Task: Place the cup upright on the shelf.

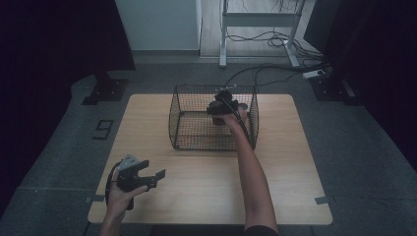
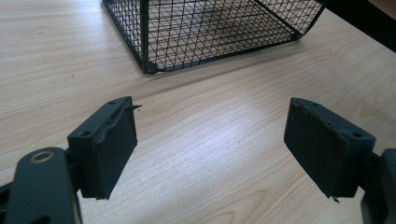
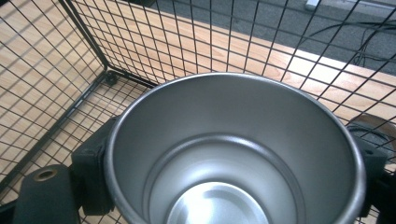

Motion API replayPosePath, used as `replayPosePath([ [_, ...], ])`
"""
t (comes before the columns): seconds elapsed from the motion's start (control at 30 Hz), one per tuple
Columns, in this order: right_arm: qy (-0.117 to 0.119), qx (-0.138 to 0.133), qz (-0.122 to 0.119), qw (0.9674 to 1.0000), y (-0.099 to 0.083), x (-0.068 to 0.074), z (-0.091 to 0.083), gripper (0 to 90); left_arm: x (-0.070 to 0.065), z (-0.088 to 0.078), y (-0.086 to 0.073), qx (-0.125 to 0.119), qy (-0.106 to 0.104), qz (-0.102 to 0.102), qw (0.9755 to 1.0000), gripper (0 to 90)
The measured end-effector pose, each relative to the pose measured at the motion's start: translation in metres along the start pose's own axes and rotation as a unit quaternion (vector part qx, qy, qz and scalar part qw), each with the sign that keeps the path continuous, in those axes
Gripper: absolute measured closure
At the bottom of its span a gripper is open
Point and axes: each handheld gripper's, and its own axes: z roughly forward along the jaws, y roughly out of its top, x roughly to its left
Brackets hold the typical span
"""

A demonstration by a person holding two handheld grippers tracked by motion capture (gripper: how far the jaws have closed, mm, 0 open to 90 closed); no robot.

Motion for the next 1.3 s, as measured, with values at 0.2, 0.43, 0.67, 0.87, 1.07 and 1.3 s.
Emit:
replayPosePath([
  [0.2,-0.001,0.01,-0.002,0.9999,-0.001,0.001,0.008,15.1,0.001,-0.001,0.0,-0.002,0.002,-0.001,1.0,17.4],
  [0.43,-0.005,0.022,-0.002,0.9998,-0.003,0.0,0.014,15.1,0.0,0.0,0.0,0.0,0.0,0.0,1.0,17.4],
  [0.67,-0.003,0.035,-0.005,0.9994,-0.005,0.0,0.017,15.0,-0.001,0.0,0.0,0.0,0.0,0.002,1.0,17.4],
  [0.87,0.0,0.05,-0.003,0.9988,-0.005,-0.001,0.02,14.9,-0.001,-0.002,0.001,-0.003,0.0,0.001,1.0,17.4],
  [1.07,-0.002,0.061,-0.011,0.9981,-0.006,0.0,0.021,14.8,-0.001,-0.003,0.001,-0.005,0.0,0.0,1.0,17.4],
  [1.3,0.004,0.078,-0.013,0.9969,-0.005,-0.002,0.018,14.4,-0.001,-0.004,0.001,-0.007,0.0,0.0,1.0,17.4],
])
